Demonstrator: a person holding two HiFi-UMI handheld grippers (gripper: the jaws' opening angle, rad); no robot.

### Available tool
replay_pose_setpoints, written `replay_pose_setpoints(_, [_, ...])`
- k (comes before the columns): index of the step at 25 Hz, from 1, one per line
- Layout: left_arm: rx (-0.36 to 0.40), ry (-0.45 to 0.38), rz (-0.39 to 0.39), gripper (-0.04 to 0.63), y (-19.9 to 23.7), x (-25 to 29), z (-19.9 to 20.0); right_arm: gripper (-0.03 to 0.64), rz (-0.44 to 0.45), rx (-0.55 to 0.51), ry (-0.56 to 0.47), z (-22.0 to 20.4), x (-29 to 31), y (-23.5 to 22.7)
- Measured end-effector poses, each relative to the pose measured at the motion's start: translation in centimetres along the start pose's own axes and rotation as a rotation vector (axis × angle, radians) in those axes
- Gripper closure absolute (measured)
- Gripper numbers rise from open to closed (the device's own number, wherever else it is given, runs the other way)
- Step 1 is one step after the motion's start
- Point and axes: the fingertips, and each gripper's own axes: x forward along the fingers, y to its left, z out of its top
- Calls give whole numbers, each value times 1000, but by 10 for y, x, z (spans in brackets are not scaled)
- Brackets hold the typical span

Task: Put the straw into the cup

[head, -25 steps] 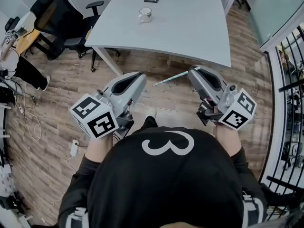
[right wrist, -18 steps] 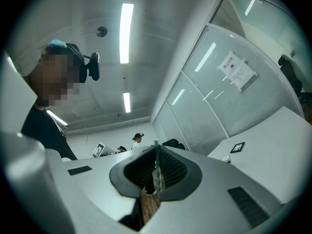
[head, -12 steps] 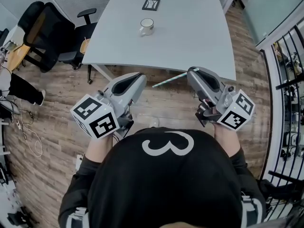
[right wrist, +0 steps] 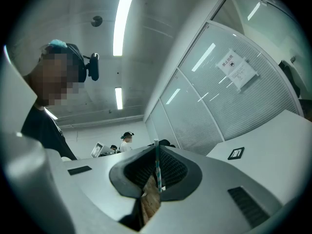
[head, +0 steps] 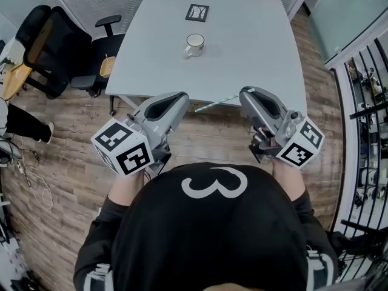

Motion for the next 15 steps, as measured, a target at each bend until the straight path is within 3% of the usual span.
replay_pose_setpoints(15, [-3, 25, -22, 577, 38, 31, 14, 586, -31, 9, -10, 7, 25, -40])
